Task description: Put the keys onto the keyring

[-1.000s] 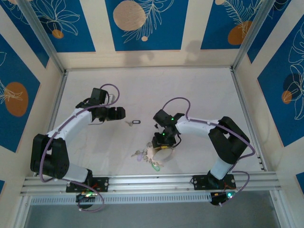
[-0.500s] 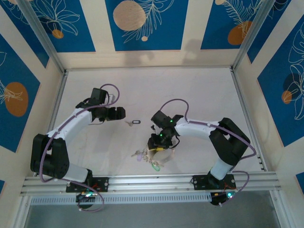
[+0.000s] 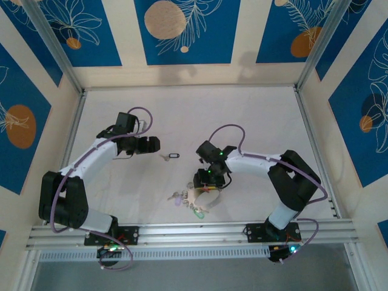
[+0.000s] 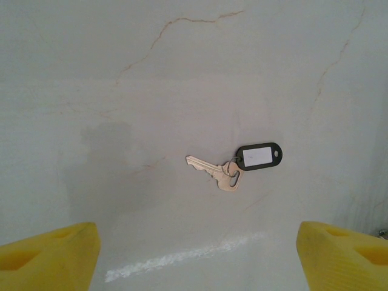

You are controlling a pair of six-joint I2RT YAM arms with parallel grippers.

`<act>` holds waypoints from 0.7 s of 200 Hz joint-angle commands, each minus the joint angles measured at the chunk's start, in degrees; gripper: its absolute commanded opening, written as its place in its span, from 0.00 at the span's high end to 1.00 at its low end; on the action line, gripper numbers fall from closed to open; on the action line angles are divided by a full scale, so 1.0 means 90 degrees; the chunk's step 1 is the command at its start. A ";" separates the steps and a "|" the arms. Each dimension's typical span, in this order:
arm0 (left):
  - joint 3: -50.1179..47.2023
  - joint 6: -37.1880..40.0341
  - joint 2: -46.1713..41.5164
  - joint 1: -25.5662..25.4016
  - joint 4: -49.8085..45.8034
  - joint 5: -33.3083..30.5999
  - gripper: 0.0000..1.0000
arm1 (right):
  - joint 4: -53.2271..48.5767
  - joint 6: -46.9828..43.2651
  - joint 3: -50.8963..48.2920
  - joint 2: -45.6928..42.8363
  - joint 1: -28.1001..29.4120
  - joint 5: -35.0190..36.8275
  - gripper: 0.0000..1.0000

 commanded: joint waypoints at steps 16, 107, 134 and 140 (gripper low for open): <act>0.0035 0.0163 -0.0172 0.0031 -0.0065 -0.0075 0.16 | 0.0028 0.0096 -0.0055 0.0132 0.0219 -0.0366 0.45; 0.0050 0.0153 -0.0072 0.0036 -0.0045 -0.0014 0.15 | 0.0888 0.0223 0.0103 0.0414 0.0563 -0.1514 0.47; 0.0046 0.0173 -0.0072 0.0036 -0.0048 -0.0021 0.15 | 0.0906 0.0193 0.0153 -0.0009 0.0440 -0.1514 0.47; 0.0045 0.0173 -0.0080 0.0035 -0.0046 -0.0022 0.15 | 0.0887 0.0172 0.0145 -0.0138 0.0364 -0.1490 0.47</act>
